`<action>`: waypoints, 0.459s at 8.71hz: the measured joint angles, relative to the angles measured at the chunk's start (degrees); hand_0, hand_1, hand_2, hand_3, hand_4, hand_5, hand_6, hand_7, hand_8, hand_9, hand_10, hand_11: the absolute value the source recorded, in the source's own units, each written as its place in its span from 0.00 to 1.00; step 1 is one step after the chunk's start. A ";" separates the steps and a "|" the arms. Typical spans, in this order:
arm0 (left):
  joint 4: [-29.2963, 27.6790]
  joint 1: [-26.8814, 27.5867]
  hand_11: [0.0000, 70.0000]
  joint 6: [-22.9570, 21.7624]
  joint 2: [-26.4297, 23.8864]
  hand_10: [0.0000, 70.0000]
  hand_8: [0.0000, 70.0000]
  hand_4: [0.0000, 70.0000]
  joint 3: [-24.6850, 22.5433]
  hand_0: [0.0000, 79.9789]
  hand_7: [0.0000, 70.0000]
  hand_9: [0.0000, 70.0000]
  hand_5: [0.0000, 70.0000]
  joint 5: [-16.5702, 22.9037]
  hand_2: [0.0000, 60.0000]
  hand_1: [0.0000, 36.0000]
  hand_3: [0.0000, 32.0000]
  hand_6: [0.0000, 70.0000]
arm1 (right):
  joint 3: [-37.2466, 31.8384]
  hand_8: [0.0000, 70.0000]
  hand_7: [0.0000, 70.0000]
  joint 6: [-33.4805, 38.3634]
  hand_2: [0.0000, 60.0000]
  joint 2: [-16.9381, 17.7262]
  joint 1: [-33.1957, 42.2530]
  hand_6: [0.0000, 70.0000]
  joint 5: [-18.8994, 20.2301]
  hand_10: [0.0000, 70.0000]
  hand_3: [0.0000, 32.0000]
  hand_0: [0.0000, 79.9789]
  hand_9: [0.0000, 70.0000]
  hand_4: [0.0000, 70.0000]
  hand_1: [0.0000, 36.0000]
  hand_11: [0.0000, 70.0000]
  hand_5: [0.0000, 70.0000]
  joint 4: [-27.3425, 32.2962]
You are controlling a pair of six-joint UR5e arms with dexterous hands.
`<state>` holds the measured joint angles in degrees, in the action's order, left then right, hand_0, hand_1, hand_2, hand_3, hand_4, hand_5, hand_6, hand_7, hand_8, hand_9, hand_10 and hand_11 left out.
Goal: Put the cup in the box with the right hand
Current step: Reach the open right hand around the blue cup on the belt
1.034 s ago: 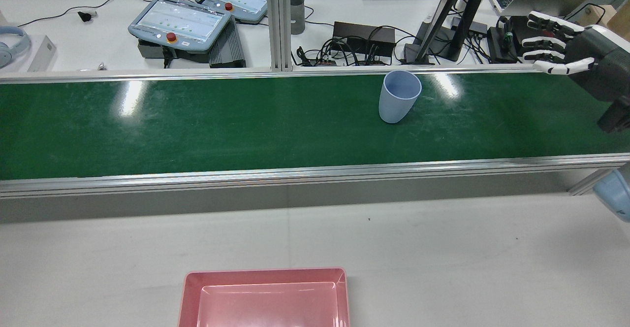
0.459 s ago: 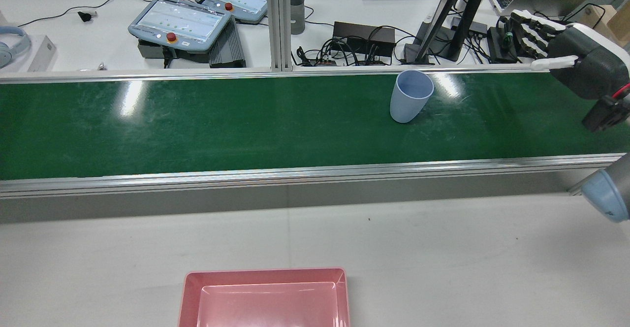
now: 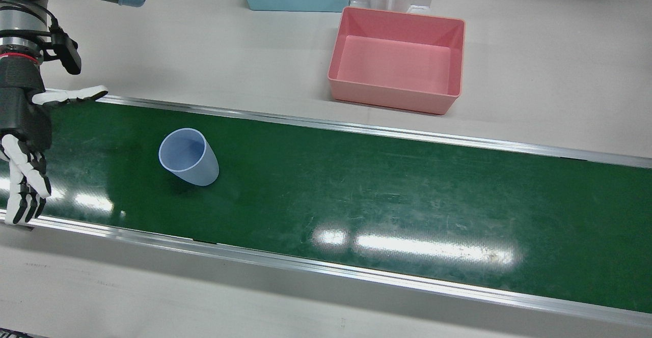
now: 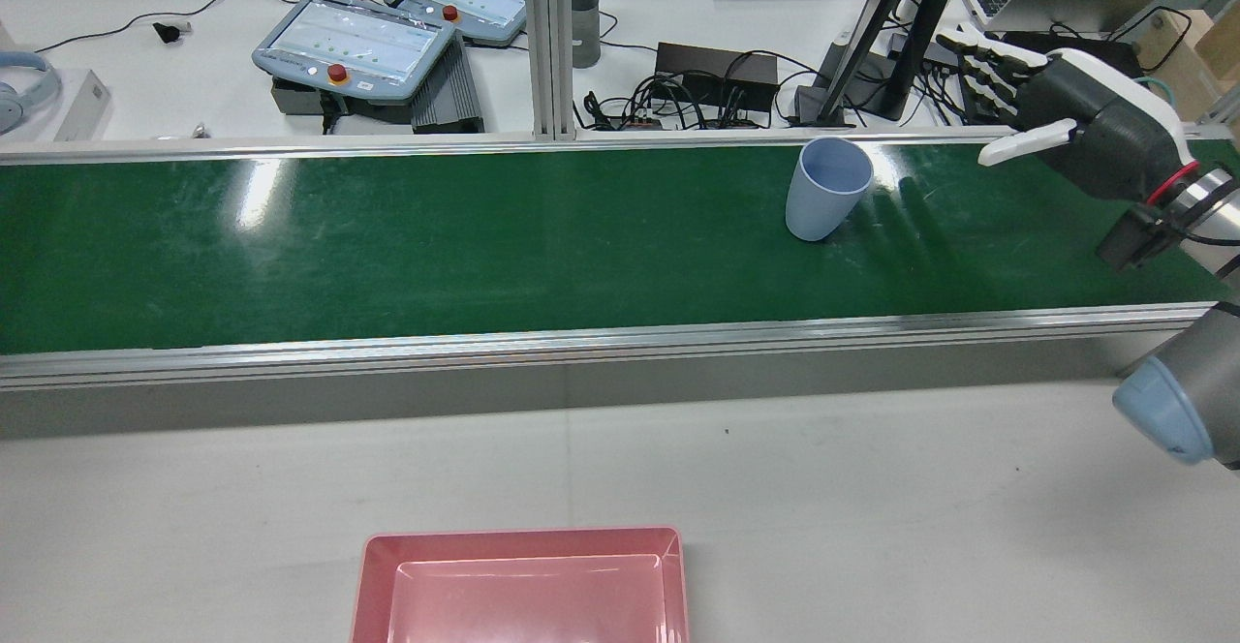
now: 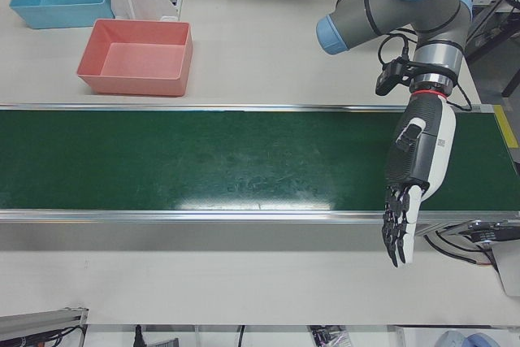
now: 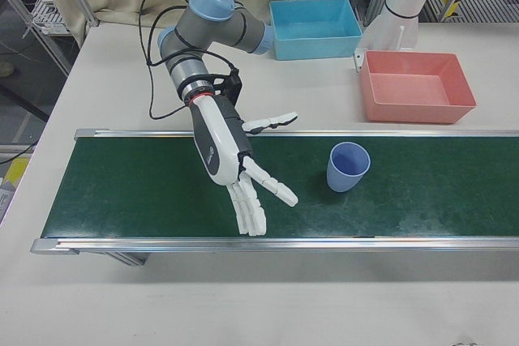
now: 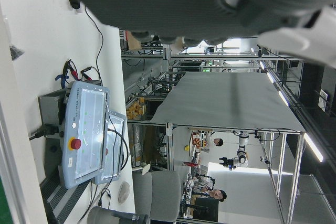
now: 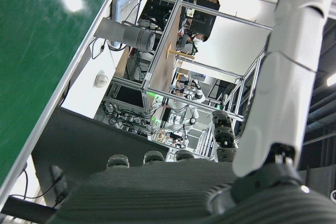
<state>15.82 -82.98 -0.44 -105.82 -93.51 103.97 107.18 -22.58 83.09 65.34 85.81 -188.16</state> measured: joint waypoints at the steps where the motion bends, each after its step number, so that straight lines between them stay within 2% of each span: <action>1: 0.00 0.01 0.00 0.00 0.00 0.00 0.00 0.00 0.00 0.00 0.00 0.00 0.00 0.00 0.00 0.00 0.00 0.00 | 0.36 0.00 0.00 -1.18 0.04 0.06 -0.93 0.00 -0.05 0.00 0.00 0.69 0.00 0.02 0.45 0.00 0.08 -0.09; 2: 0.00 0.01 0.00 0.00 0.00 0.00 0.00 0.00 0.02 0.00 0.00 0.00 0.00 0.00 0.00 0.00 0.00 0.00 | 0.23 0.00 0.00 -2.09 0.05 0.28 -1.75 0.00 -0.15 0.00 0.00 0.68 0.00 0.02 0.48 0.00 0.08 -0.18; 3: -0.02 0.01 0.00 0.00 0.00 0.00 0.00 0.00 0.04 0.00 0.00 0.00 0.00 0.00 0.00 0.00 0.00 0.00 | -0.03 0.00 0.00 -2.69 0.00 0.44 -2.52 0.00 -0.44 0.00 0.00 0.72 0.00 0.03 0.36 0.00 0.08 -0.20; 4: -0.03 0.01 0.00 0.00 0.00 0.00 0.00 0.00 0.07 0.00 0.00 0.00 0.00 0.00 0.00 0.00 0.00 0.00 | -0.22 0.00 0.00 -3.05 0.07 0.55 -3.54 0.00 -1.09 0.00 0.00 0.67 0.00 0.01 0.51 0.00 0.08 -0.20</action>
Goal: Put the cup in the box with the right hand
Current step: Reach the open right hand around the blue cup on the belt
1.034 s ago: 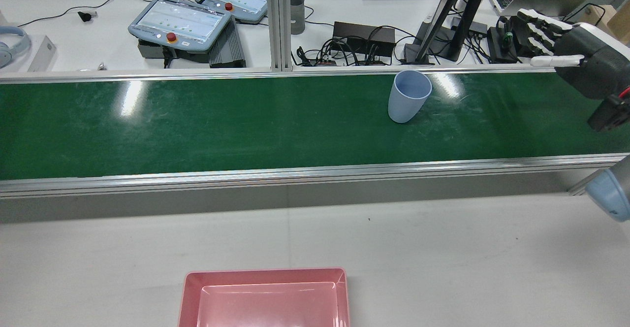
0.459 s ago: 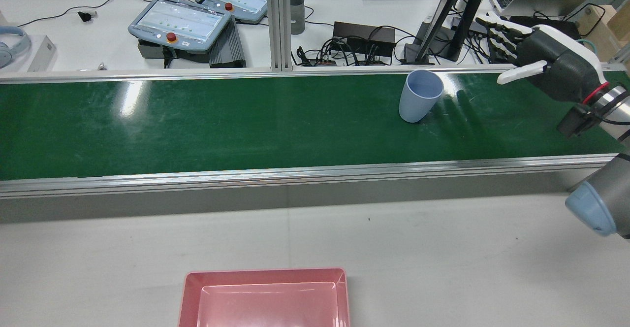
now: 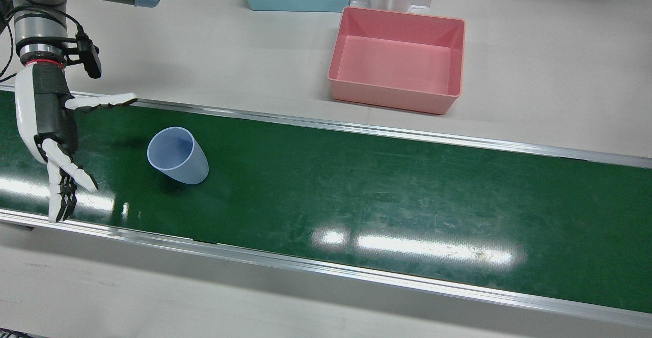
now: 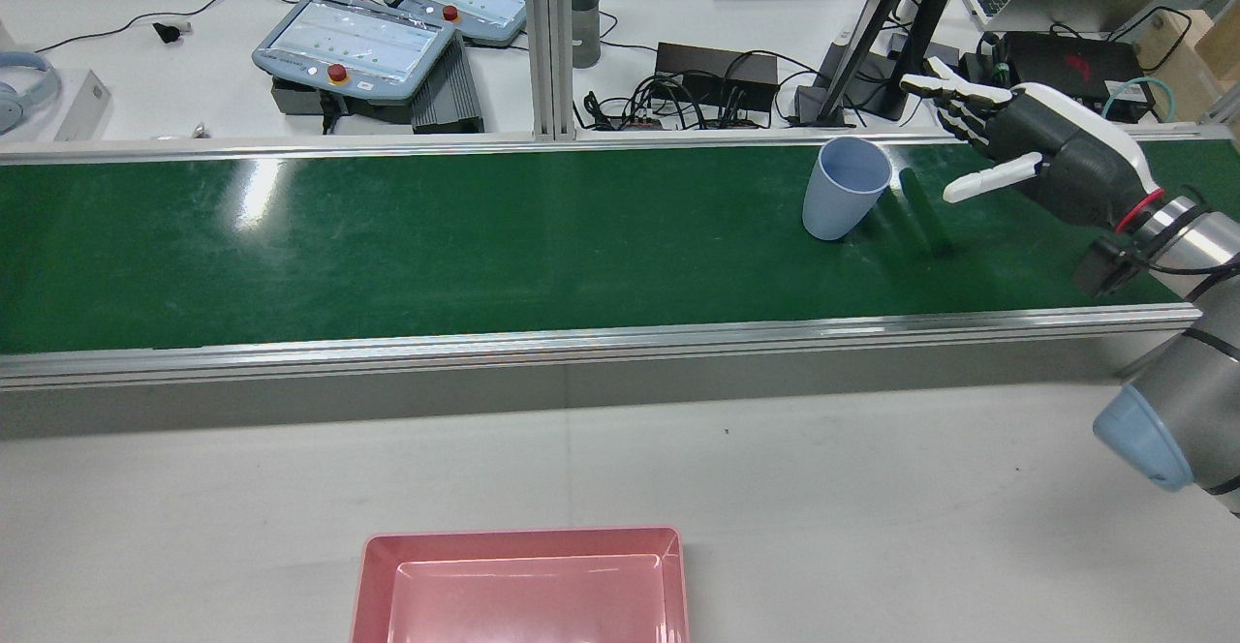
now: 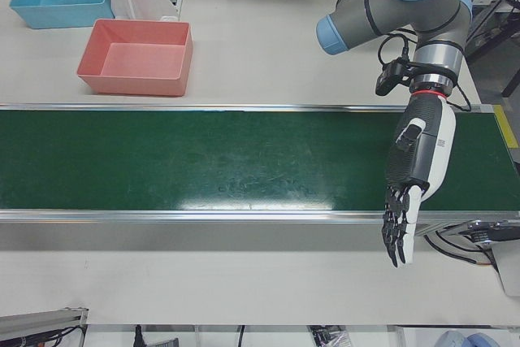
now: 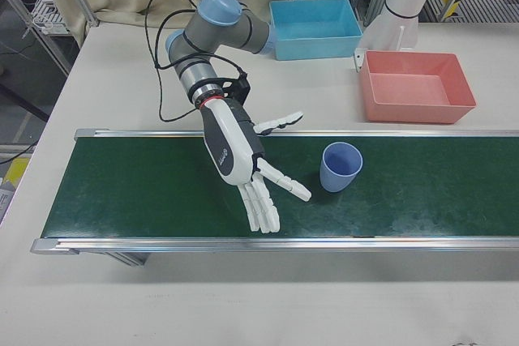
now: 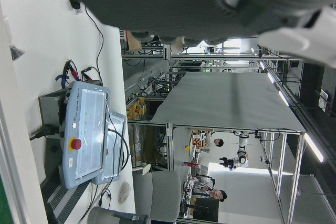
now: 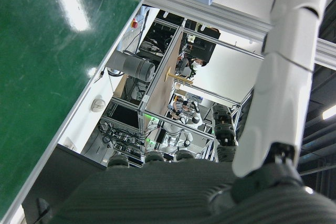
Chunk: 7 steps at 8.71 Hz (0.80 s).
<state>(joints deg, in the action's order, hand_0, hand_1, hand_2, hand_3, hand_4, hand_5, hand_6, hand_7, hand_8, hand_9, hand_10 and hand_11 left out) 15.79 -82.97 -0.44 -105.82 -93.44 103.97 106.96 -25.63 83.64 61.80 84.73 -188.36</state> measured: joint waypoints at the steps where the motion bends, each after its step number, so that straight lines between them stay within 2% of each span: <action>1: 0.01 -0.02 0.00 0.00 0.00 0.00 0.00 0.00 0.00 0.00 0.00 0.00 0.00 0.00 0.00 0.00 0.00 0.00 | -0.10 0.00 0.00 -0.11 0.07 0.03 -1.17 0.00 -0.96 0.00 0.00 0.67 0.00 0.01 0.51 0.00 0.08 0.03; 2: 0.02 -0.02 0.00 0.00 0.00 0.00 0.00 0.00 0.01 0.00 0.00 0.00 0.00 0.00 0.00 0.00 0.00 0.00 | -0.10 0.00 0.00 -0.05 0.04 0.01 -2.26 0.00 -1.96 0.00 0.00 0.70 0.00 0.01 0.44 0.00 0.08 0.15; 3: 0.03 -0.01 0.00 0.00 0.00 0.00 0.00 0.00 0.01 0.00 0.00 0.00 0.00 0.00 0.00 0.00 0.00 0.00 | -0.07 0.00 0.00 0.05 0.09 -0.08 -3.16 0.00 -2.65 0.00 0.00 0.68 0.00 0.01 0.51 0.00 0.08 0.26; 6: -0.03 -0.05 0.00 0.00 0.00 0.00 0.00 0.00 0.02 0.00 0.00 0.00 0.00 0.00 0.00 0.00 0.00 0.00 | 0.04 0.00 0.00 0.14 0.18 -0.21 -5.14 0.00 -4.19 0.00 0.00 0.65 0.00 0.00 0.62 0.00 0.09 0.35; 7: -0.02 -0.04 0.00 0.00 0.00 0.00 0.00 0.00 0.02 0.00 0.00 0.00 0.00 0.00 0.00 0.00 0.00 0.00 | 0.03 0.00 0.00 0.14 0.10 -0.22 -5.73 0.00 -4.67 0.00 0.00 0.68 0.00 0.01 0.52 0.00 0.09 0.36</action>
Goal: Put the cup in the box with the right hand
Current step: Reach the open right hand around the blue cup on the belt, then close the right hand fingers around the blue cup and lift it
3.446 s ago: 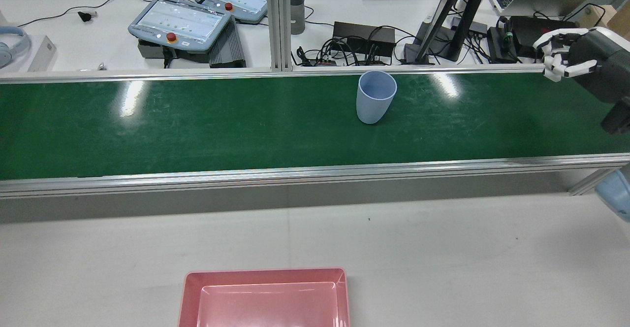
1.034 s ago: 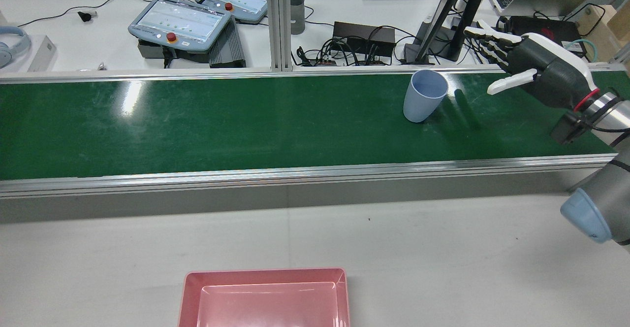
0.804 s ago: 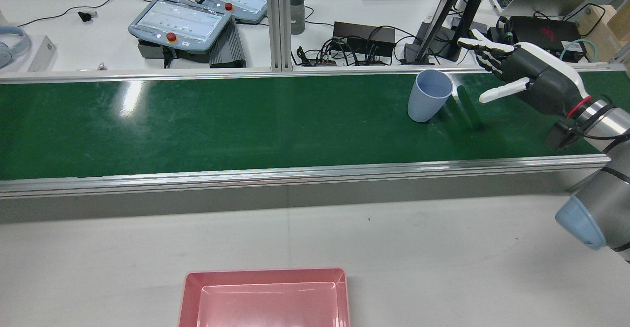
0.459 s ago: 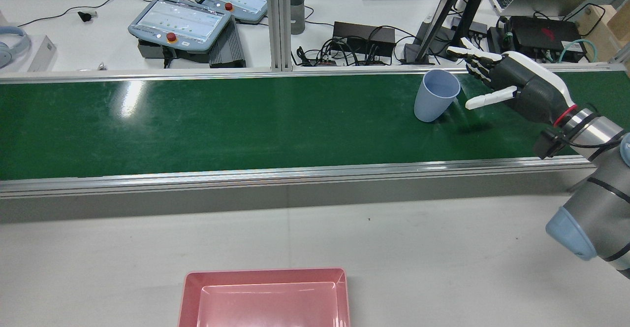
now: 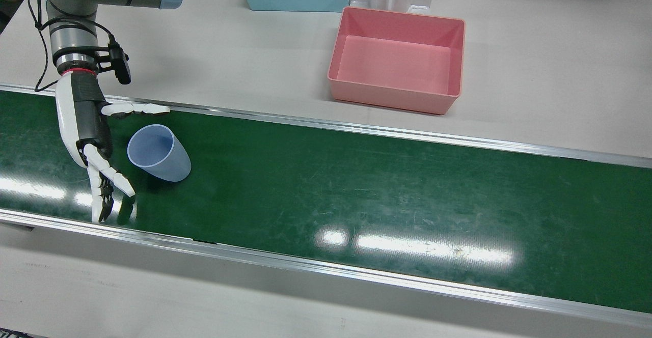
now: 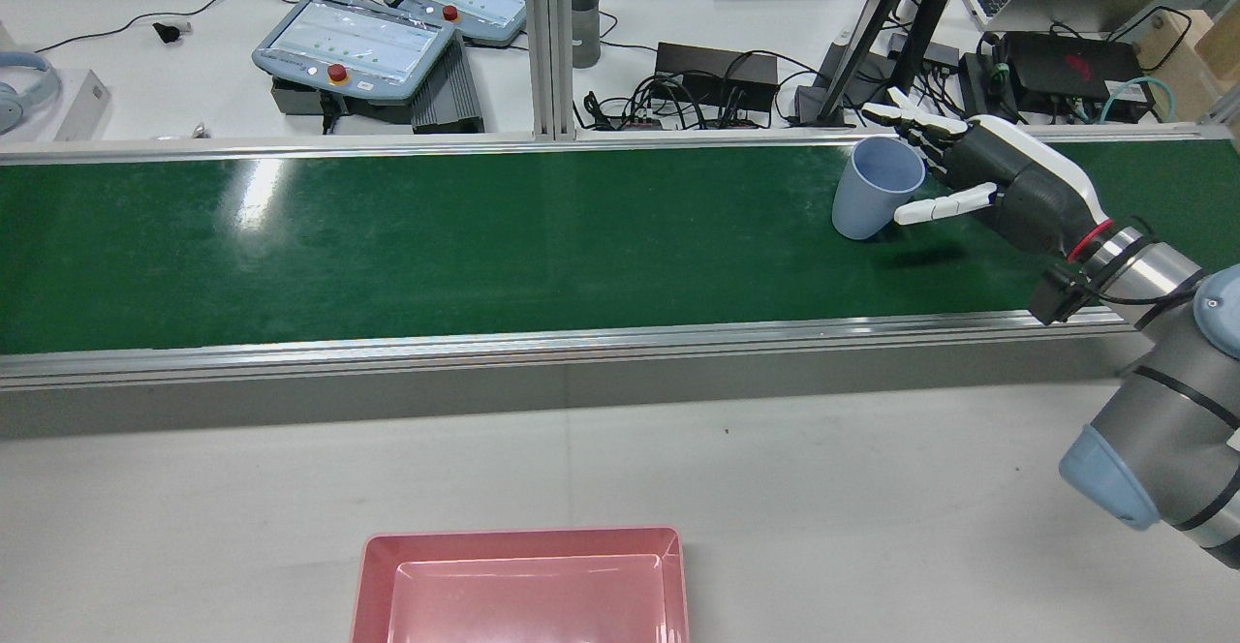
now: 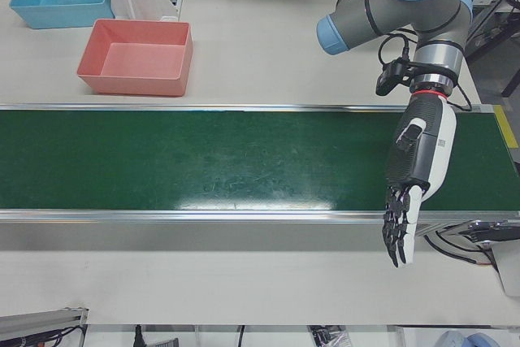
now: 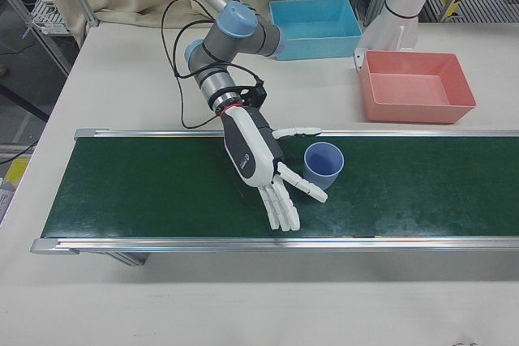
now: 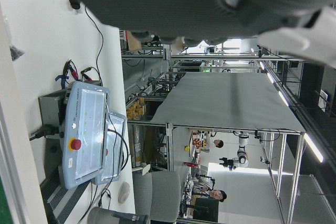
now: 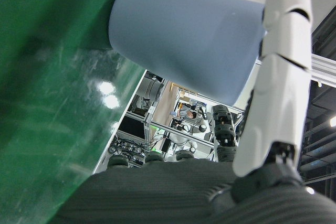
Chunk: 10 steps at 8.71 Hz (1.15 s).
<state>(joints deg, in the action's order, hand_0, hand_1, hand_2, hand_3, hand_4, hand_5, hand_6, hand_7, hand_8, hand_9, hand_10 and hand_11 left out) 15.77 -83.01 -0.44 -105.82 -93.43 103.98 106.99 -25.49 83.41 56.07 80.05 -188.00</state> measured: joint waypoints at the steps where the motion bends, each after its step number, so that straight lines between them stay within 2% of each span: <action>1: 0.02 0.01 0.00 0.00 0.00 0.00 0.00 0.00 0.00 0.00 0.00 0.00 0.00 0.00 0.00 0.00 0.00 0.00 | -0.05 0.00 0.00 -0.03 0.14 0.00 -0.46 0.00 -0.29 0.00 0.00 0.67 0.00 0.01 0.58 0.00 0.09 0.00; 2: 0.01 0.01 0.00 0.00 0.00 0.00 0.00 0.00 0.00 0.00 0.00 0.00 0.00 0.00 0.00 0.00 0.00 0.00 | -0.08 0.00 0.00 -0.05 0.13 -0.01 -0.88 0.00 -0.45 0.00 0.00 0.68 0.00 0.01 0.56 0.00 0.09 0.00; 4: 0.03 0.00 0.00 0.00 0.00 0.00 0.00 0.00 -0.02 0.00 0.00 0.00 0.00 0.00 0.00 0.00 0.00 0.00 | -0.16 0.00 0.00 -0.17 0.22 -0.01 -1.79 0.00 -0.57 0.00 0.00 0.66 0.00 0.00 0.65 0.00 0.09 -0.02; 5: 0.04 -0.02 0.00 0.00 0.00 0.00 0.00 0.00 -0.05 0.00 0.00 0.00 0.00 0.00 0.00 0.00 0.00 0.00 | -0.16 0.00 0.00 -0.21 0.19 -0.01 -2.09 0.01 -0.68 0.00 0.00 0.67 0.00 0.01 0.64 0.00 0.09 -0.05; 6: 0.04 0.00 0.00 0.00 0.00 0.00 0.00 0.00 -0.08 0.00 0.00 0.00 0.00 0.00 0.00 0.00 0.00 0.00 | -0.03 0.01 0.02 -0.15 0.42 -0.01 -2.26 0.04 -1.36 0.00 0.00 0.66 0.04 0.00 0.77 0.03 0.10 -0.07; 7: 0.05 0.01 0.00 0.00 0.00 0.00 0.00 0.00 -0.08 0.00 0.00 0.00 0.00 0.00 0.00 0.00 0.00 0.00 | 0.08 0.13 0.22 -0.02 0.96 -0.01 -2.37 0.10 -1.91 0.06 0.00 0.68 0.22 0.00 0.97 0.13 0.14 -0.08; 8: 0.02 0.00 0.00 0.00 0.00 0.00 0.00 0.00 -0.09 0.00 0.00 0.00 0.00 0.00 0.00 0.00 0.00 0.00 | 0.13 0.29 0.43 0.21 1.00 -0.11 -2.67 0.17 -2.30 0.16 0.00 0.66 0.46 0.06 1.00 0.28 0.20 -0.08; 9: -0.01 -0.01 0.00 0.00 0.00 0.00 0.00 0.00 -0.06 0.00 0.00 0.00 0.00 0.00 0.00 0.00 0.00 0.00 | 0.06 0.67 0.92 0.57 1.00 -0.22 -3.14 0.33 -2.50 0.44 0.00 1.00 0.98 0.34 1.00 0.69 0.32 -0.17; 10: -0.03 0.00 0.00 0.00 0.00 0.00 0.00 0.00 -0.03 0.00 0.00 0.00 0.00 0.00 0.00 0.00 0.00 0.00 | -0.09 0.74 1.00 0.81 1.00 -0.26 -3.55 0.37 -2.61 0.52 0.00 1.00 1.00 0.42 1.00 0.79 0.33 -0.39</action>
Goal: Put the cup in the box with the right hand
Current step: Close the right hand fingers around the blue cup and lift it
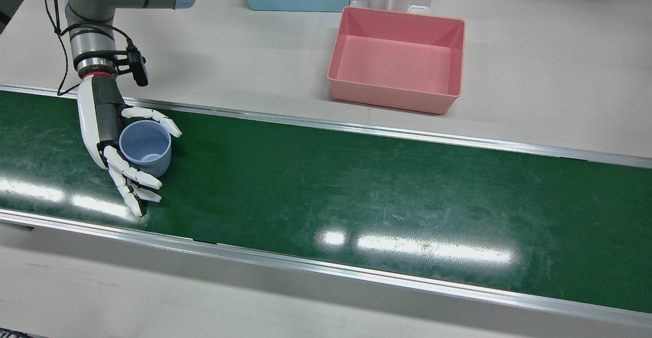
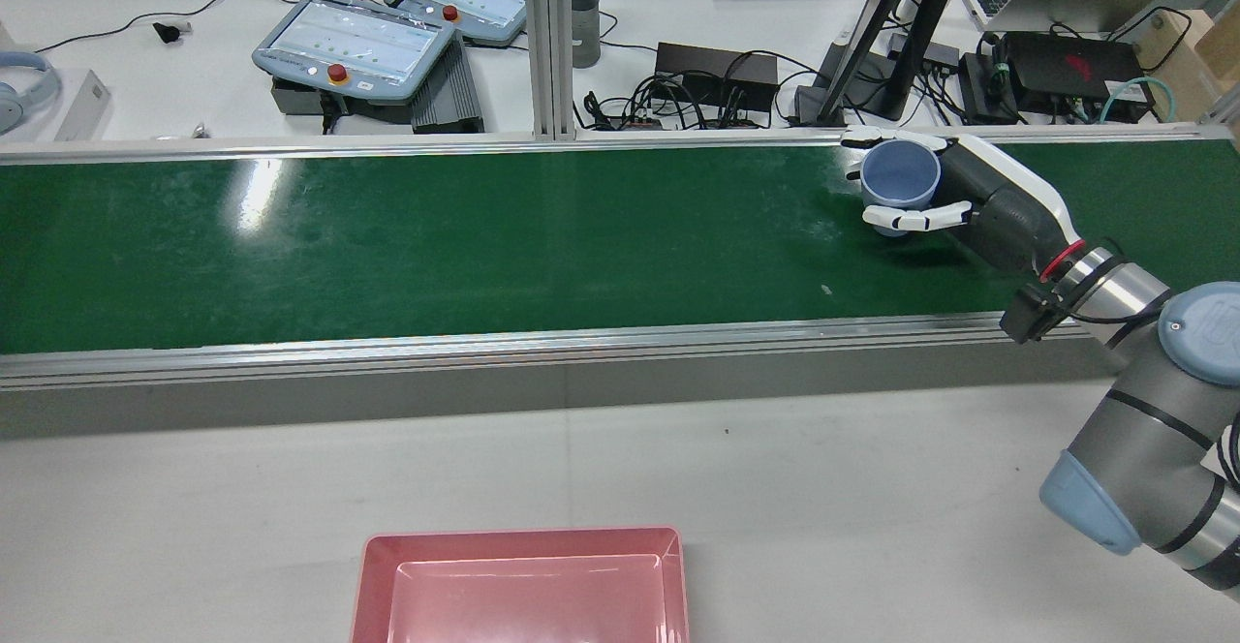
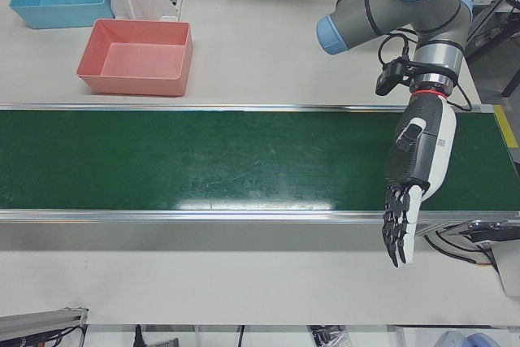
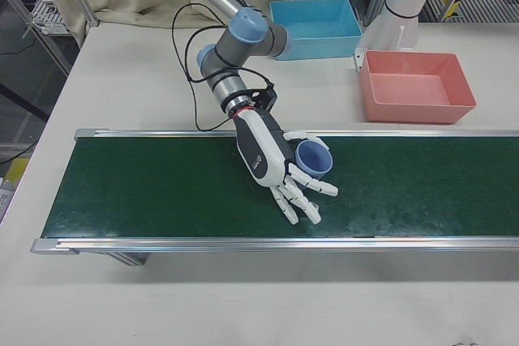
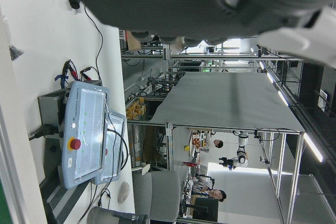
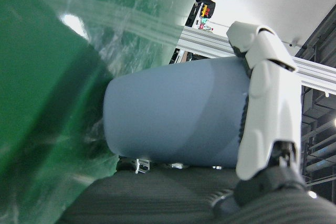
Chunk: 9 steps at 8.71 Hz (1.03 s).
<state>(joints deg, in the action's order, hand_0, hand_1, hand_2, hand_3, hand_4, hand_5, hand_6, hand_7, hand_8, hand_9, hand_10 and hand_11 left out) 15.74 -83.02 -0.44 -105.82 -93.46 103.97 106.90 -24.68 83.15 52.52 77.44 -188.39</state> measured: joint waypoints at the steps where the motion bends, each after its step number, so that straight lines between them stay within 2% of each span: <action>1: -0.01 -0.01 0.00 0.00 0.00 0.00 0.00 0.00 0.02 0.00 0.00 0.00 0.00 0.00 0.00 0.00 0.00 0.00 | -0.07 0.78 1.00 0.13 1.00 -0.01 -0.18 0.40 -0.05 0.55 0.00 1.00 1.00 0.48 1.00 0.83 0.33 -0.17; 3: 0.01 0.02 0.00 0.00 0.00 0.00 0.00 0.00 0.03 0.00 0.00 0.00 0.00 0.00 0.00 0.00 0.00 0.00 | 1.13 0.83 1.00 1.69 1.00 -0.06 0.18 0.42 -0.27 0.55 0.00 1.00 1.00 0.58 1.00 0.83 0.33 -0.32; 4: 0.04 0.01 0.00 0.00 0.00 0.00 0.00 0.00 0.01 0.00 0.00 0.00 0.00 0.00 0.00 0.00 0.00 0.00 | 3.11 0.82 1.00 3.20 1.00 -0.06 1.01 0.42 -0.88 0.54 0.00 1.00 1.00 0.54 1.00 0.81 0.33 -0.42; 5: 0.06 -0.01 0.00 0.00 0.00 0.00 0.00 0.00 -0.02 0.00 0.00 0.00 0.00 0.00 0.00 0.00 0.00 0.00 | 5.88 0.82 1.00 4.67 1.00 -0.06 2.04 0.42 -1.51 0.52 0.00 1.00 1.00 0.59 1.00 0.79 0.33 -1.35; 7: 0.02 0.00 0.00 0.00 0.00 0.00 0.00 0.00 -0.03 0.00 0.00 0.00 0.00 0.00 0.00 0.00 0.00 0.00 | 11.50 0.80 1.00 6.35 1.00 -0.99 3.24 0.41 -2.08 0.51 0.00 1.00 1.00 0.58 1.00 0.77 0.32 -5.03; 8: 0.00 0.01 0.00 0.00 0.00 0.00 0.00 0.00 -0.01 0.00 0.00 0.00 0.00 0.00 0.00 0.00 0.00 0.00 | 13.40 0.81 1.00 6.61 1.00 -2.25 3.19 0.41 -2.07 0.51 0.00 1.00 1.00 0.66 1.00 0.77 0.32 -6.85; 9: -0.01 0.02 0.00 0.00 0.00 0.00 0.00 0.00 -0.01 0.00 0.00 0.00 0.00 0.00 0.00 0.00 0.00 0.00 | 14.50 0.82 1.00 6.70 1.00 -3.38 2.82 0.42 -1.65 0.52 0.00 1.00 1.00 0.65 1.00 0.78 0.32 -8.17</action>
<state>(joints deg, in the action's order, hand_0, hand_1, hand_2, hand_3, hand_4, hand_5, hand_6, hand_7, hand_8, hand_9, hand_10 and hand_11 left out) 15.74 -83.00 -0.44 -105.82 -93.47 103.97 121.40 -17.98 79.77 55.34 75.79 -196.56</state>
